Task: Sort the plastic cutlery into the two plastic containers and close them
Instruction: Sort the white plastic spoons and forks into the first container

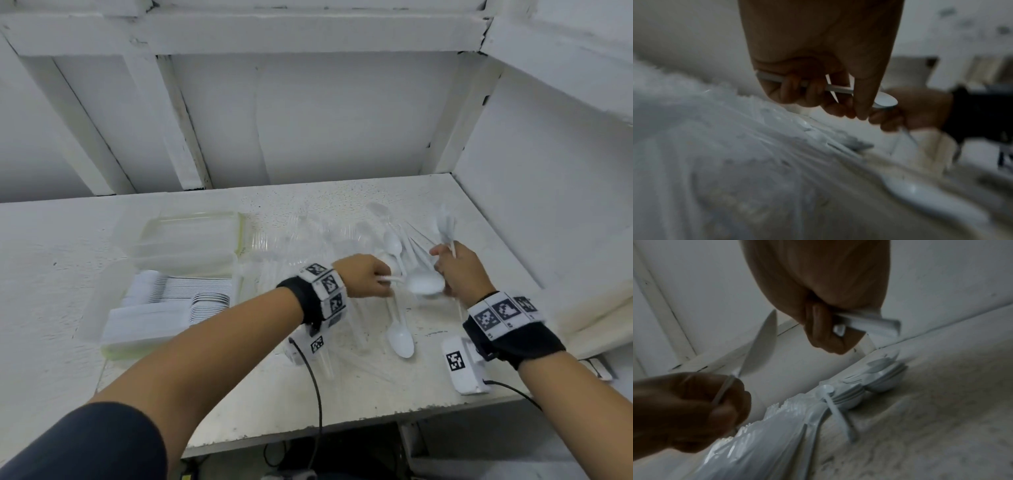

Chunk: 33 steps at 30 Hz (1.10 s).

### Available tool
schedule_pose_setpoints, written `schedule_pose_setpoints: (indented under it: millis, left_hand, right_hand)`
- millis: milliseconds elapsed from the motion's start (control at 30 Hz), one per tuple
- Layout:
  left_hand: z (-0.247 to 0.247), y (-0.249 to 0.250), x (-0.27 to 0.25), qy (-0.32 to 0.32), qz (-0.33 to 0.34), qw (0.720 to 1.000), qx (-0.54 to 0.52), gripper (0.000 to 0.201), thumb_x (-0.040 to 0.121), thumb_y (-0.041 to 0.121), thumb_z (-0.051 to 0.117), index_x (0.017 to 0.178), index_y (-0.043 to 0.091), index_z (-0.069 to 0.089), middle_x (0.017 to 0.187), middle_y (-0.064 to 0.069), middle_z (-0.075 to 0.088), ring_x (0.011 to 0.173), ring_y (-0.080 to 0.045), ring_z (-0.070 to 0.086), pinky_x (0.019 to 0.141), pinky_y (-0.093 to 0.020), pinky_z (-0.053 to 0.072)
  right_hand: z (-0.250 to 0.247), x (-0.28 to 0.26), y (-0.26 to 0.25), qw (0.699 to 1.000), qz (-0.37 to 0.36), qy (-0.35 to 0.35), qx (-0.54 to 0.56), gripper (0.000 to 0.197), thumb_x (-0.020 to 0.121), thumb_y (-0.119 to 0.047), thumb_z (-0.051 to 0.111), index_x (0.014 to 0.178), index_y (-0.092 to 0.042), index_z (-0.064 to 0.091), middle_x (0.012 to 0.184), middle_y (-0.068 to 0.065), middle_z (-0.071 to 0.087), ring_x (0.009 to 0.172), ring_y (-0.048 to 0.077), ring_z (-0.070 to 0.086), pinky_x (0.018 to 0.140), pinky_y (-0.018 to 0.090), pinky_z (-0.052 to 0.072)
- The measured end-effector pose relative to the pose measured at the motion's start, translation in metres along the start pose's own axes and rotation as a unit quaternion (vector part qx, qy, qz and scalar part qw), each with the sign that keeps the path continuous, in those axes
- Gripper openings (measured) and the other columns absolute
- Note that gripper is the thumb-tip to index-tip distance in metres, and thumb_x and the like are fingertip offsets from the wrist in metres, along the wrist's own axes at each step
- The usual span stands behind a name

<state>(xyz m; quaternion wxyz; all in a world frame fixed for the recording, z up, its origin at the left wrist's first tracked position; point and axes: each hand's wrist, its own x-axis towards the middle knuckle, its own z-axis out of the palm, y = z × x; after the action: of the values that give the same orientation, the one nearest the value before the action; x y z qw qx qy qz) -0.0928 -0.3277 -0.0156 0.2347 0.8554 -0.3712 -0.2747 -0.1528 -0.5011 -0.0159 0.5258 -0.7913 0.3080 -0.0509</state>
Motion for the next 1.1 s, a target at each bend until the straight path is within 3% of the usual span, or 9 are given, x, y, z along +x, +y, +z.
schedule_pose_setpoints:
  millis: [100, 233, 333, 467, 567, 700, 867, 1000, 1100]
  left_hand:
    - [0.012, 0.010, 0.009, -0.093, 0.060, 0.972, 0.208, 0.039, 0.090, 0.023, 0.056, 0.129, 0.027, 0.056, 0.120, 0.000, 0.056, 0.105, -0.017, 0.053, 0.078, -0.027, 0.043]
    - [0.021, 0.013, 0.015, -0.115, 0.103, 0.938, 0.311, 0.040, 0.089, 0.022, 0.058, 0.129, 0.023, 0.054, 0.127, -0.002, 0.045, 0.104, -0.024, 0.055, 0.075, -0.033, 0.047]
    - [0.024, 0.010, 0.017, -0.079, 0.149, 0.938, 0.302, 0.029, 0.090, 0.021, 0.056, 0.118, 0.015, 0.060, 0.122, -0.004, 0.051, 0.101, -0.023, 0.056, 0.069, -0.028, 0.040]
    - [0.016, 0.000, 0.014, -0.002, 0.200, 0.971, 0.129, 0.027, 0.092, 0.020, 0.057, 0.108, 0.001, 0.064, 0.109, -0.014, 0.062, 0.091, -0.021, 0.057, 0.077, -0.027, 0.042]
    - [0.001, 0.004, 0.011, 0.091, 0.115, 0.989, -0.025, 0.034, 0.099, 0.026, 0.043, 0.104, -0.001, 0.062, 0.101, -0.012, 0.065, 0.083, -0.015, 0.053, 0.074, -0.023, 0.040]
    - [-0.013, 0.013, 0.018, 0.218, -0.029, 0.947, -0.234, 0.037, 0.102, 0.026, 0.033, 0.077, 0.010, 0.054, 0.067, 0.001, 0.056, 0.062, -0.010, 0.050, 0.063, -0.019, 0.039]
    - [0.009, 0.029, 0.030, 0.113, -0.136, 0.949, -0.261, 0.018, 0.099, 0.009, 0.032, 0.092, 0.004, 0.048, 0.071, -0.006, 0.047, 0.064, -0.021, 0.053, 0.045, -0.015, 0.041]
    - [0.026, 0.032, 0.035, 0.078, -0.199, 0.971, -0.103, 0.034, 0.098, 0.010, 0.037, 0.064, 0.009, 0.035, 0.065, -0.003, 0.039, 0.060, -0.020, 0.048, 0.048, -0.021, 0.033]
    - [0.035, 0.031, 0.033, 0.046, -0.180, 0.982, 0.000, 0.021, 0.097, 0.014, 0.043, 0.079, 0.005, 0.048, 0.072, -0.004, 0.043, 0.062, -0.020, 0.046, 0.053, -0.023, 0.036]
  right_hand:
    - [-0.004, 0.004, 0.008, 0.999, 0.020, -0.015, 0.026, 0.021, 0.098, -0.017, 0.034, 0.099, -0.010, 0.053, 0.063, 0.003, 0.039, 0.034, 0.007, 0.030, 0.033, 0.012, 0.022]
    - [-0.005, 0.000, 0.011, 0.999, 0.020, -0.028, 0.034, 0.021, 0.098, -0.018, 0.035, 0.091, -0.013, 0.054, 0.059, 0.002, 0.035, 0.028, 0.002, 0.026, 0.032, 0.014, 0.020]
    - [-0.005, -0.002, 0.011, 0.999, 0.018, -0.036, 0.037, 0.020, 0.097, -0.018, 0.037, 0.086, -0.016, 0.053, 0.059, 0.002, 0.036, 0.028, 0.001, 0.026, 0.031, 0.015, 0.020]
    - [-0.012, -0.004, 0.007, 0.997, 0.009, -0.035, 0.066, 0.020, 0.098, -0.017, 0.037, 0.087, -0.014, 0.053, 0.060, 0.001, 0.038, 0.029, 0.001, 0.026, 0.031, 0.015, 0.019]
    - [-0.020, 0.001, 0.004, 0.996, 0.003, -0.021, 0.085, 0.019, 0.098, -0.019, 0.038, 0.084, -0.015, 0.051, 0.061, 0.002, 0.039, 0.029, 0.001, 0.029, 0.031, 0.015, 0.021]
    - [-0.018, 0.005, -0.001, 0.995, 0.000, -0.016, 0.097, 0.024, 0.099, -0.020, 0.036, 0.082, -0.017, 0.052, 0.060, 0.002, 0.039, 0.030, 0.001, 0.028, 0.031, 0.015, 0.023]
    - [0.000, 0.003, -0.001, 0.996, 0.007, -0.040, 0.082, 0.024, 0.099, -0.019, 0.036, 0.082, -0.017, 0.053, 0.061, 0.002, 0.040, 0.029, 0.000, 0.028, 0.032, 0.012, 0.023]
    - [0.007, 0.002, 0.001, 0.997, 0.013, -0.041, 0.071, 0.024, 0.098, -0.018, 0.036, 0.081, -0.018, 0.054, 0.061, 0.002, 0.040, 0.028, 0.000, 0.027, 0.033, 0.012, 0.022]
    - [0.009, 0.000, 0.001, 0.997, 0.012, -0.041, 0.065, 0.024, 0.098, -0.019, 0.036, 0.082, -0.018, 0.054, 0.061, 0.001, 0.040, 0.029, 0.001, 0.027, 0.033, 0.012, 0.022]
